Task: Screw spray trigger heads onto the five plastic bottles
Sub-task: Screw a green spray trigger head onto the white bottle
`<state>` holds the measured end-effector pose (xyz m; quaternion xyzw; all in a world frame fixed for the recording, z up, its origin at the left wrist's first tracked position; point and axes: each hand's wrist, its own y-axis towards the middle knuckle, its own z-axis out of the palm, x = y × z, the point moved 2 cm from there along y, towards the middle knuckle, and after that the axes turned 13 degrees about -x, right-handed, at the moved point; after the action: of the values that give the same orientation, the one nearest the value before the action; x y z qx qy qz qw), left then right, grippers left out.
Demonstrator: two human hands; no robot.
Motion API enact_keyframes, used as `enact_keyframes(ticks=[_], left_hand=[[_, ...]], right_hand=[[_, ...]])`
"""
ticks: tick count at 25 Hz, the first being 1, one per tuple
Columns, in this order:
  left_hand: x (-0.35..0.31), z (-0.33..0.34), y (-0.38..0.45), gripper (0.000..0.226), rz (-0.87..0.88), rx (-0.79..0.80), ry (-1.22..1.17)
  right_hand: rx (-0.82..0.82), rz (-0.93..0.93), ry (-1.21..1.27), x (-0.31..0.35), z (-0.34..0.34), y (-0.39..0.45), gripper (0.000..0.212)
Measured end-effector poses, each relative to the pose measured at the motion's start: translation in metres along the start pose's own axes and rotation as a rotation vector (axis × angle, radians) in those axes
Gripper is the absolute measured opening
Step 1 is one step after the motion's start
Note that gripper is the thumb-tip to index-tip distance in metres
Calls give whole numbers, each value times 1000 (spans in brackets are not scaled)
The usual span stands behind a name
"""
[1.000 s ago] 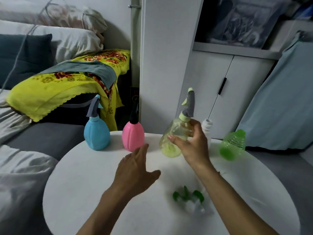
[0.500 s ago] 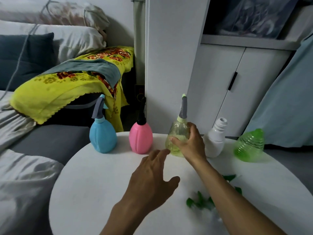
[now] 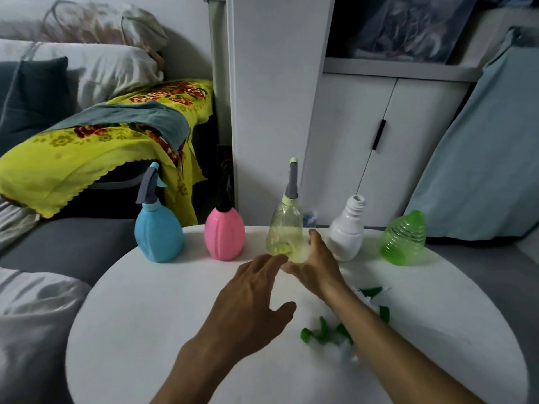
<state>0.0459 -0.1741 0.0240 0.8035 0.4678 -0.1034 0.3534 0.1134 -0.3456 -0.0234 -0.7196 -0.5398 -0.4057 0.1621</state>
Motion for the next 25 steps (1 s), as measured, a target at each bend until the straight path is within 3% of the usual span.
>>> enact_keyframes(ticks=[3,6,8,10,12,14,16,19,22,24,25], left_hand=[[-2,1,2,69,30,-41,18],[-7,2,2,67,37,-62,33],[-10,5,4,64,18,-68,27],[-15,8,7,58,-4,-66,13],[-23,11,9,52,0,-68,5],[-30,11,9,50,10,-76,-3],[-33,11,7,50,18,-86,-6],[-32,10,5,57,-9,-119,-42],[-28,8,6,90,-181,-96,-222],[-32,5,7,106,-234,-56,-343],[-34,3,6,101,-220,-62,-372]], right_hand=[[-114,-28,-232,-10,-49,0,33],[-428,71,-103,-24,-96,12,30],[-549,134,43,-31,-105,24,44],[-493,160,160,-33,-94,38,77],[-416,165,208,-35,-82,52,89],[-341,152,247,-38,-76,60,64],[-376,130,177,-36,-80,56,36],[-505,106,192,-16,-106,41,34],[-323,-24,240,18,-124,-5,39],[-3,-77,434,35,-113,-44,39],[155,-45,552,41,-107,-57,41]])
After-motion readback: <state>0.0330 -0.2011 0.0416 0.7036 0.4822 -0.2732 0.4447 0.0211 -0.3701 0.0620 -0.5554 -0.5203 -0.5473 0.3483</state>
